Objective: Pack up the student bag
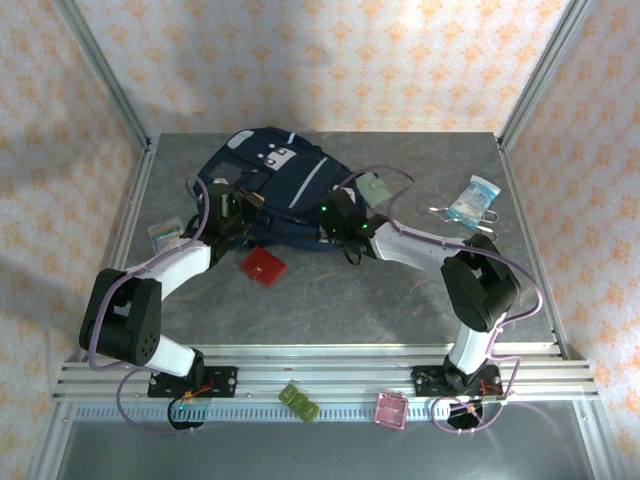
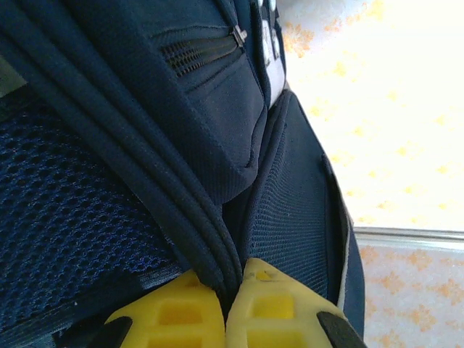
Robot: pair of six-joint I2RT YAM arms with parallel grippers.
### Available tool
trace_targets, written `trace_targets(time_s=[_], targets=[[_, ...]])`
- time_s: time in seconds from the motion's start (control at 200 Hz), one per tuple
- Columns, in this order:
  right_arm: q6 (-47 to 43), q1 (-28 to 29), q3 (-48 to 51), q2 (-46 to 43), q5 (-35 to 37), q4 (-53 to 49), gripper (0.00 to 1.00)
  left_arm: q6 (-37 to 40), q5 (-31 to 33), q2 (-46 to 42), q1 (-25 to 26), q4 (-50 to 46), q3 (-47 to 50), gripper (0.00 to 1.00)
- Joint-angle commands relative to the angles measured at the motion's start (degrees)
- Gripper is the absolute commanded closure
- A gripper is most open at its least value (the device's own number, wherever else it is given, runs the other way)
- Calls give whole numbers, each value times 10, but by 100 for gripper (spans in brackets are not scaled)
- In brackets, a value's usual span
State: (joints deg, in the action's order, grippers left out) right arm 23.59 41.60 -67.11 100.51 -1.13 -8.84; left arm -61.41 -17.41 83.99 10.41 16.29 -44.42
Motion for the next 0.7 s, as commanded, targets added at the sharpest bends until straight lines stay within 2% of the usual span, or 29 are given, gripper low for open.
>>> trace_targets(time_s=[0.0,0.035,0.19,0.34,0.42,0.486,0.546,0.696], targets=[[-70,-29,32,-42,55,-29,100,63,34,-20,-21,0,-35,100],[-86,-25,37,-49,26,-22,100,75,31,-13,-21,-6,-46,100],[-117,29,24,-47,-24,-26,100,125,31,29,-36,-34,-107,100],[-98,73,-17,-10,-97,22,100,140,36,70,-48,-59,-171,100],[-73,79,-54,25,-142,51,100,141,43,73,-53,-69,-183,69],[-53,81,-80,50,-164,71,100,134,35,62,-54,-71,-173,52],[-42,81,-98,64,-177,84,100,123,17,42,-52,-66,-147,44],[-33,81,-115,82,-196,95,100,86,-9,-40,-46,-39,-36,40]])
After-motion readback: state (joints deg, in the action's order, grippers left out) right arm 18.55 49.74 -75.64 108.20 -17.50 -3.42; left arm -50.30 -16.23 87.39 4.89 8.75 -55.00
